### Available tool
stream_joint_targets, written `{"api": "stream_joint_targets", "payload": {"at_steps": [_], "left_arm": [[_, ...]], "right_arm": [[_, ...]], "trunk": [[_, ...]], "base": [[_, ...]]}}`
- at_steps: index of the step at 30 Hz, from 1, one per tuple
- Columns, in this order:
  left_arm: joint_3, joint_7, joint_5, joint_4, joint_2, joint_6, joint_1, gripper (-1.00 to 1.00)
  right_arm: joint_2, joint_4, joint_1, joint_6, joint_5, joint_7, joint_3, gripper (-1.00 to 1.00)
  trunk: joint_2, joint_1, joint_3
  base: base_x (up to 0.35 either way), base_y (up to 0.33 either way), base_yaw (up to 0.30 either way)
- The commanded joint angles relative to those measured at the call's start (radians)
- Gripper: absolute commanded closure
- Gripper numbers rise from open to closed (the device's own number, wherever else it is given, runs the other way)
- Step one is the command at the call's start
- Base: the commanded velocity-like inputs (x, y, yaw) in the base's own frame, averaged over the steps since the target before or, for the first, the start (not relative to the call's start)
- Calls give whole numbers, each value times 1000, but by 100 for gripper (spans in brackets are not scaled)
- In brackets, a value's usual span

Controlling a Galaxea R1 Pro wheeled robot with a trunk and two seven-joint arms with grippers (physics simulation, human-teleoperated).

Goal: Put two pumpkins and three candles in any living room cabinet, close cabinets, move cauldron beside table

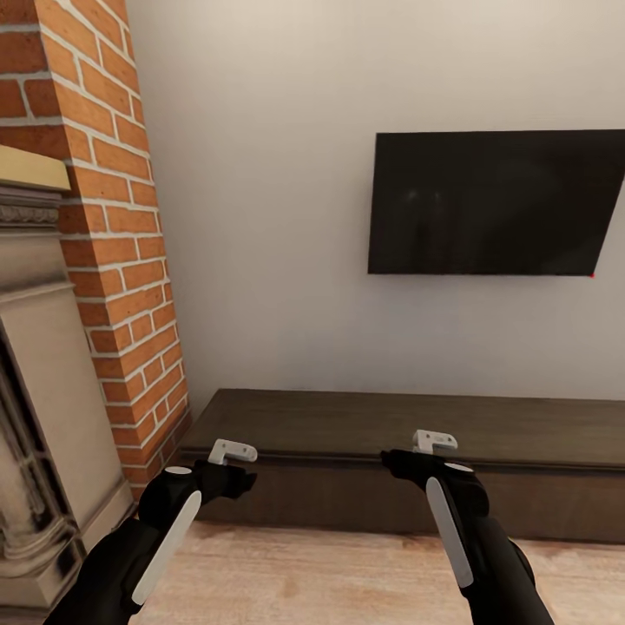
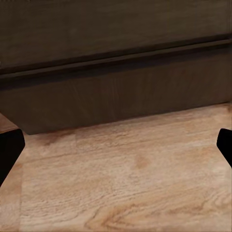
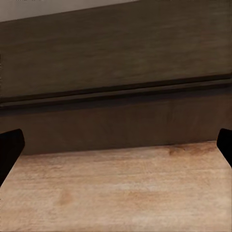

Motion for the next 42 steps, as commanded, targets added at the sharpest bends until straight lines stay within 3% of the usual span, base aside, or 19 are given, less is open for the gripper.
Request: {"api": "stream_joint_targets", "payload": {"at_steps": [1,42], "left_arm": [[-2,10,11,-1,1,3,-1,-100],[-10,12,13,72,-2,-18,-1,-100]], "right_arm": [[0,0,-1,3,-11,-9,0,-100],[-1,52,-2,2,-10,-9,0,-100]], "trunk": [[7,-4,1],[294,-161,73]], "base": [[0,0,0],[0,0,0]]}}
